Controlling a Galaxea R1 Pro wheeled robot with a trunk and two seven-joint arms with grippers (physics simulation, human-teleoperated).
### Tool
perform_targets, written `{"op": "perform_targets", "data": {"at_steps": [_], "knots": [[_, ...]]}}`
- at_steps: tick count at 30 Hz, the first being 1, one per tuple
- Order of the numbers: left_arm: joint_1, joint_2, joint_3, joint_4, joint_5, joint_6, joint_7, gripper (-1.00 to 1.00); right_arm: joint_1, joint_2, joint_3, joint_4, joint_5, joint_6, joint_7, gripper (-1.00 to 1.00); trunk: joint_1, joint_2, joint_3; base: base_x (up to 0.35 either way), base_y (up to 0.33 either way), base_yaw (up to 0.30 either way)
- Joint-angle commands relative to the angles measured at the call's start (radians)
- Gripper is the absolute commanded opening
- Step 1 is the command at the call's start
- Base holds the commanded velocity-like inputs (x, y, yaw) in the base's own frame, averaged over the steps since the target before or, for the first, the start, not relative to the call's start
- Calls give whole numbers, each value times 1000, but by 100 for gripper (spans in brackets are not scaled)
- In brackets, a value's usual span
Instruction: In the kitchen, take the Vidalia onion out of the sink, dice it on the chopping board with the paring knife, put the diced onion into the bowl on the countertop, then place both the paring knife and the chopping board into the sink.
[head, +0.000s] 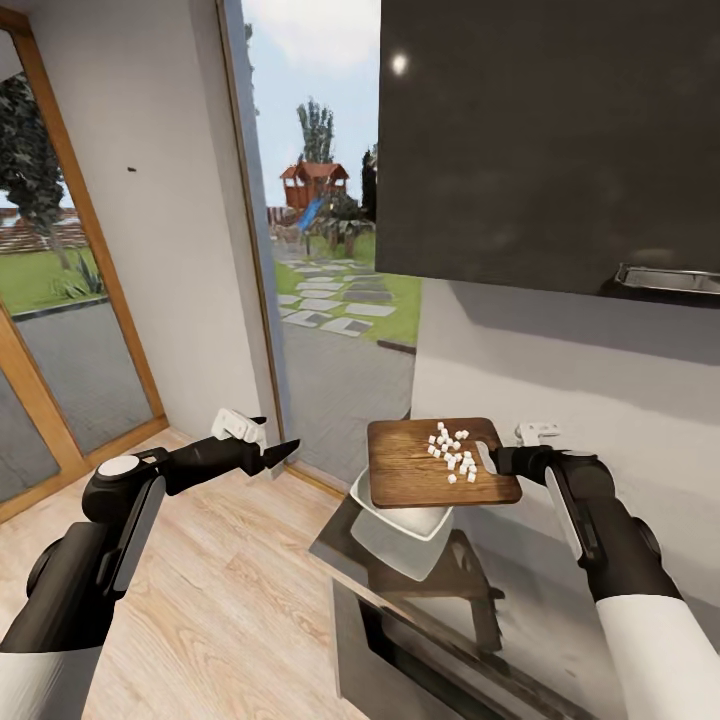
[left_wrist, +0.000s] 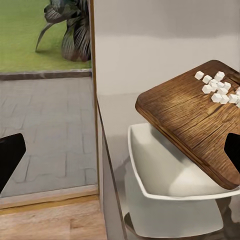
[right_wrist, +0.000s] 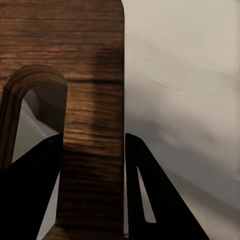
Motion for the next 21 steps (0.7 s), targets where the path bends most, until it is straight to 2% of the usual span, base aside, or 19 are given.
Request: {"op": "perform_targets", "data": {"at_steps": [1,21], "knots": [[-1,1,-1,-1,4,8,0,100,-1,0,-1,-1,8,4,8,-100,1,-2,-2,0,0,0],[-1,1,-1,-1,4,8,0,100,-1,0,1,-1,8,2,8,-100,1,-2,-2,17,0,0]]}}
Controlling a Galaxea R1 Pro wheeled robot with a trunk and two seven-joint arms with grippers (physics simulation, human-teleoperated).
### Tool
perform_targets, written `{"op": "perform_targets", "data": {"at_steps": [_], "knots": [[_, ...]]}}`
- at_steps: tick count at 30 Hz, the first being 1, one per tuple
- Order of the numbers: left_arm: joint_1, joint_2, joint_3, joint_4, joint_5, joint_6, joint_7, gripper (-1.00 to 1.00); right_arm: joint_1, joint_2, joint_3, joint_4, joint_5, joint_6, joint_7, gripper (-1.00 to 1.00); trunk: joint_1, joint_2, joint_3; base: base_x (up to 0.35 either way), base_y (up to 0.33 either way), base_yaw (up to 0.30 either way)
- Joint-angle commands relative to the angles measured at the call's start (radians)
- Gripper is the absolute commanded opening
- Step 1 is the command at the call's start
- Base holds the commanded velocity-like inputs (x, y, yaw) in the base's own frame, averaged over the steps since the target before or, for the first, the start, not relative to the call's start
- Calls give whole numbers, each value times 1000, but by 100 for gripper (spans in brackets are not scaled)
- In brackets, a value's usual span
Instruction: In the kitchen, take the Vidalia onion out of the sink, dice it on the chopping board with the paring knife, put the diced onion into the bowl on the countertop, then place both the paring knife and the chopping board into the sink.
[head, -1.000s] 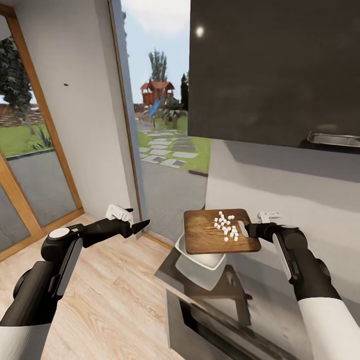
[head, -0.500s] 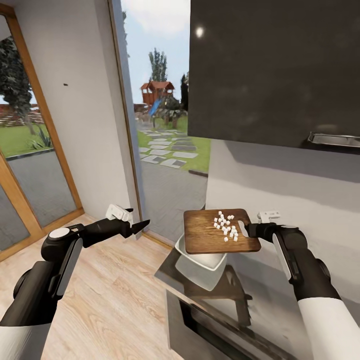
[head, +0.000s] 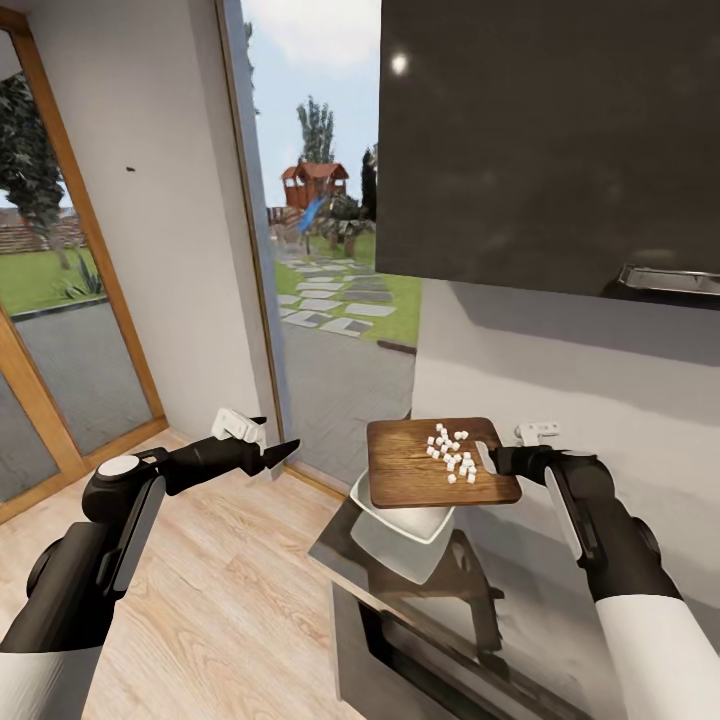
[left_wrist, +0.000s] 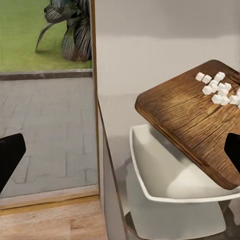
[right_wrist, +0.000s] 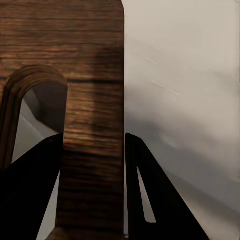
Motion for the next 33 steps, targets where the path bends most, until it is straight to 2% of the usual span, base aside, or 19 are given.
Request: {"op": "perform_targets", "data": {"at_steps": [1,10,33], "knots": [[-1,1,-1,-1,4,7,0,100,-1,0,-1,-1,8,4,8,-100,1,-2,-2,0,0,0],[-1,1,-1,-1,4,8,0,100,-1,22,-1,-1,8,1,7,-100,1,-2,-2,0,0,0],[-1,1,-1,-1,4,8,0,100,-1,23,-1,-1,8,1,6,-100,1,-2,-2,30,29,0]]}}
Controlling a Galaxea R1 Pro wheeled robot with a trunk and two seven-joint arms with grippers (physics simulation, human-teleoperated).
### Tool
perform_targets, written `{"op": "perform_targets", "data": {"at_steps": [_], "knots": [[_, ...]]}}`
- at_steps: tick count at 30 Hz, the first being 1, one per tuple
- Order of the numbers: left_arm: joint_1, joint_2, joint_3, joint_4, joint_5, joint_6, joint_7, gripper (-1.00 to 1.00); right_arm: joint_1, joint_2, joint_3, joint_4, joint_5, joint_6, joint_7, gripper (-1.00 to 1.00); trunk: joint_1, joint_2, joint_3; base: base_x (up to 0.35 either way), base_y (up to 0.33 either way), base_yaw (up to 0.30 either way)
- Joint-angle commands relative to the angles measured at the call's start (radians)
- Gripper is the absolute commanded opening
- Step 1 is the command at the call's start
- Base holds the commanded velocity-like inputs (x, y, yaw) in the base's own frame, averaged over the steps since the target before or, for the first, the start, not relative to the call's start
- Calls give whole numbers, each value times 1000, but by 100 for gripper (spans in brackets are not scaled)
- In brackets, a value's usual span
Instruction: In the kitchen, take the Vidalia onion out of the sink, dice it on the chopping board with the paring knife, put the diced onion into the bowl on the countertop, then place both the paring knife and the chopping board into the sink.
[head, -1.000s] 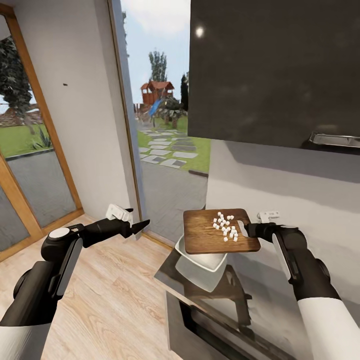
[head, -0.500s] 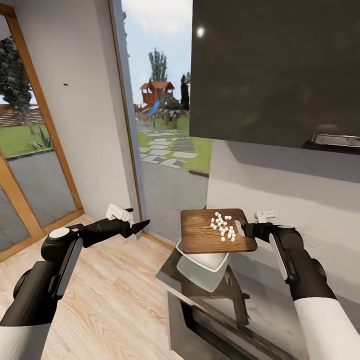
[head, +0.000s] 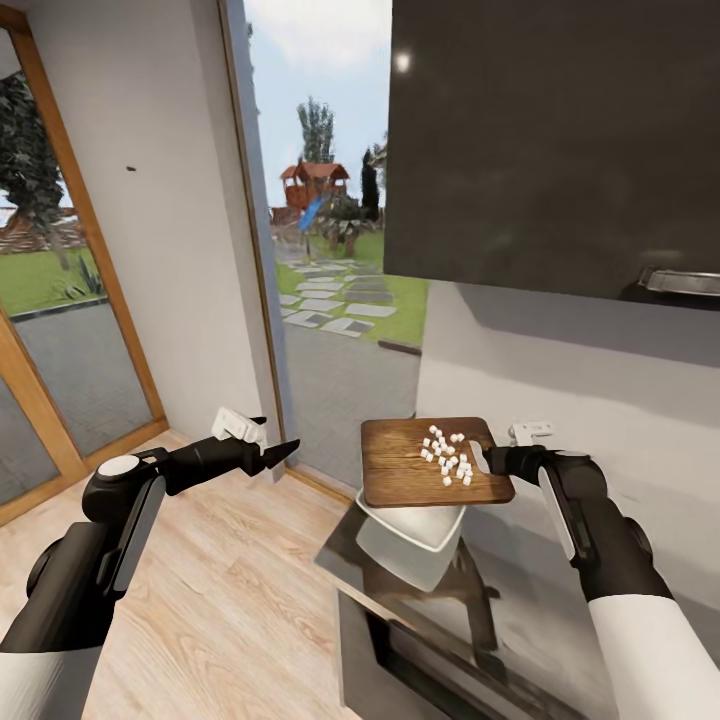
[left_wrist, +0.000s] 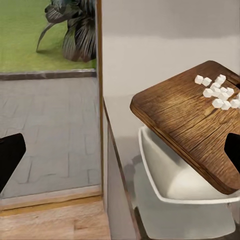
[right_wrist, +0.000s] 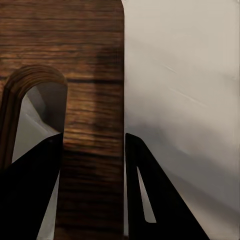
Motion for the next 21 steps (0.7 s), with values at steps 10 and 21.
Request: {"op": "perform_targets", "data": {"at_steps": [10,21], "knots": [[-1,1,-1,-1,4,7,0,100,-1,0,-1,-1,8,4,8,-100,1,-2,-2,64,26,0],[-1,1,-2,-1,4,6,0,100,-1,0,1,0,9,-59,7,-100,1,-2,-2,1,1,0]]}}
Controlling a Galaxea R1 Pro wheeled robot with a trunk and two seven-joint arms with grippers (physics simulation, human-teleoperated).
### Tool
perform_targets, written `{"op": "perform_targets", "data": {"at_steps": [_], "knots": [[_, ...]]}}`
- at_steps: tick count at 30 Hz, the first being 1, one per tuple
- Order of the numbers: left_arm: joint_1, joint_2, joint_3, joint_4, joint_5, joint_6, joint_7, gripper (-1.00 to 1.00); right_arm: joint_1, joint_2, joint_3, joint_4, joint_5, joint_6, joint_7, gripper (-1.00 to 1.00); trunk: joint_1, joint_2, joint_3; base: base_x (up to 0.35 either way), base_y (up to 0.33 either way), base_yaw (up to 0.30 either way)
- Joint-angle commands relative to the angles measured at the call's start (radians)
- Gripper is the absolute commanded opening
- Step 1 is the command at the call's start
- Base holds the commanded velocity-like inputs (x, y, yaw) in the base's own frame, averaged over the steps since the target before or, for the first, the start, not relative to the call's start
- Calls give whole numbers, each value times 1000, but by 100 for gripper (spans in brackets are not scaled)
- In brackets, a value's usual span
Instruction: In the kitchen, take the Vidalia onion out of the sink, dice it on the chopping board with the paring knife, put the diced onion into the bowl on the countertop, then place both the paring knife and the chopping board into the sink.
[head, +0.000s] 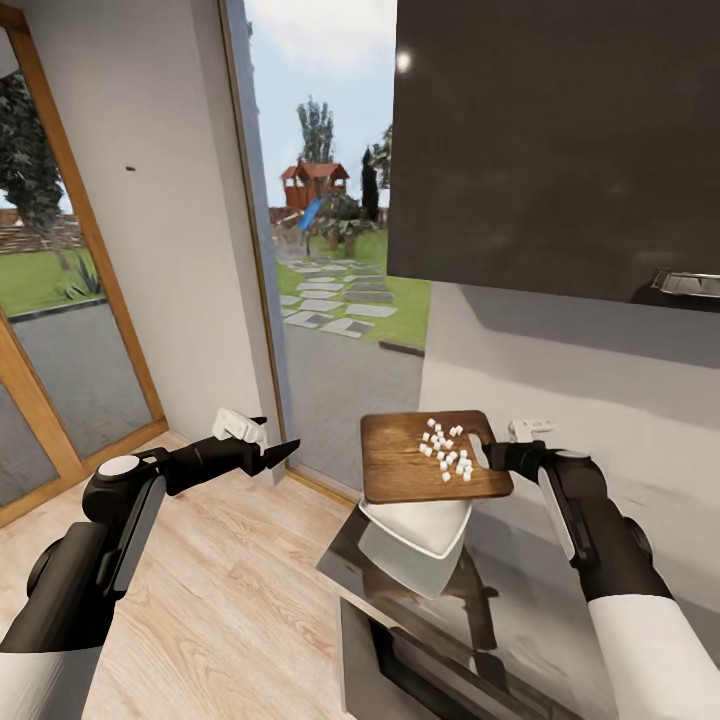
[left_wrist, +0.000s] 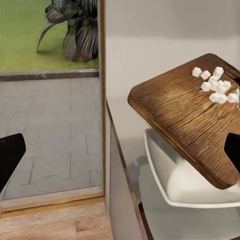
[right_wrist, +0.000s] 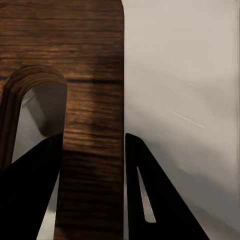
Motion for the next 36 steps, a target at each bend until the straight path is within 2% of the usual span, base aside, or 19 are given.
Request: {"op": "perform_targets", "data": {"at_steps": [1,23,28,32,36], "knots": [[-1,1,-1,-1,4,7,0,100,-1,0,-1,-1,9,-5,8,-100,1,-2,-2,0,0,0],[-1,1,0,-1,4,7,0,100,-1,2,1,8,9,-27,8,-100,1,-2,-2,0,0,0],[-1,1,1,-1,4,7,0,100,0,15,1,22,9,-29,7,-100,1,-2,-2,0,0,0],[-1,1,1,-1,4,7,0,100,0,21,1,46,9,-79,6,-100,1,-2,-2,0,0,0],[-1,1,1,-1,4,7,0,100,0,22,1,62,9,-94,6,-100,1,-2,-2,0,0,0]]}}
